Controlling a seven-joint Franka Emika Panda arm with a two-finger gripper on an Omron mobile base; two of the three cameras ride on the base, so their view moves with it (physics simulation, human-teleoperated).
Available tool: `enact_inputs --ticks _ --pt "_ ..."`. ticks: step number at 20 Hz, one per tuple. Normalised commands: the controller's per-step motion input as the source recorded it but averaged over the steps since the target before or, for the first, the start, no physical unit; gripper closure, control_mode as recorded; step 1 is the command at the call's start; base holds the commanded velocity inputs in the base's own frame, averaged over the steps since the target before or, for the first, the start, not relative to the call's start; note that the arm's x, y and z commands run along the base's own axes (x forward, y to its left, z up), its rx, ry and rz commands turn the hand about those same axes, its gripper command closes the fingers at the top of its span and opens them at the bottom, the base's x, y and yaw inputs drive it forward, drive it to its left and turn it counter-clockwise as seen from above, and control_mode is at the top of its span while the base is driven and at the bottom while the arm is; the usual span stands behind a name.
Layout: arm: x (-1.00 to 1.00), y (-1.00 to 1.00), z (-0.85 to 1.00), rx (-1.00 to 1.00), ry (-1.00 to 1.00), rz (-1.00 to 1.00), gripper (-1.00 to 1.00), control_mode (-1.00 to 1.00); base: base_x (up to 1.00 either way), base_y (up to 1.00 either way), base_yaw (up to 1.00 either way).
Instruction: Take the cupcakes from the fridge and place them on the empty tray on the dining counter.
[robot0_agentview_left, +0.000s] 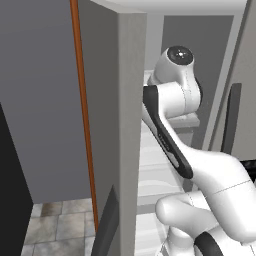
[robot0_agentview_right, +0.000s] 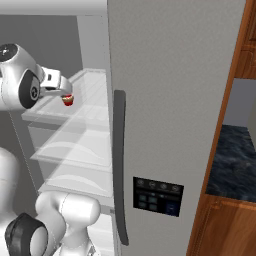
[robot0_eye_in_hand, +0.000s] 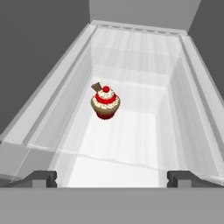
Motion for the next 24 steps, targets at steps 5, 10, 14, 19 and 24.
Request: enact_inputs --ticks 5,10,14,19,24 --pt "0.34 0.00 -0.07 0.00 0.00 0.02 -1.00 -1.00 0.00 0.00 0.00" --pt "0.31 0.00 -0.07 0.00 0.00 0.02 -1.00 -1.00 0.00 0.00 0.00" --pt "0.35 0.05 -0.15 0.00 0.00 0.02 -1.00 -1.00 0.00 0.00 0.00" --pt "0.37 0.07 -0.21 0.00 0.00 0.02 -1.00 -1.00 0.00 0.00 0.00" --pt "0.36 0.09 -0.21 0.00 0.00 0.02 -1.00 -1.00 0.00 0.00 0.00"
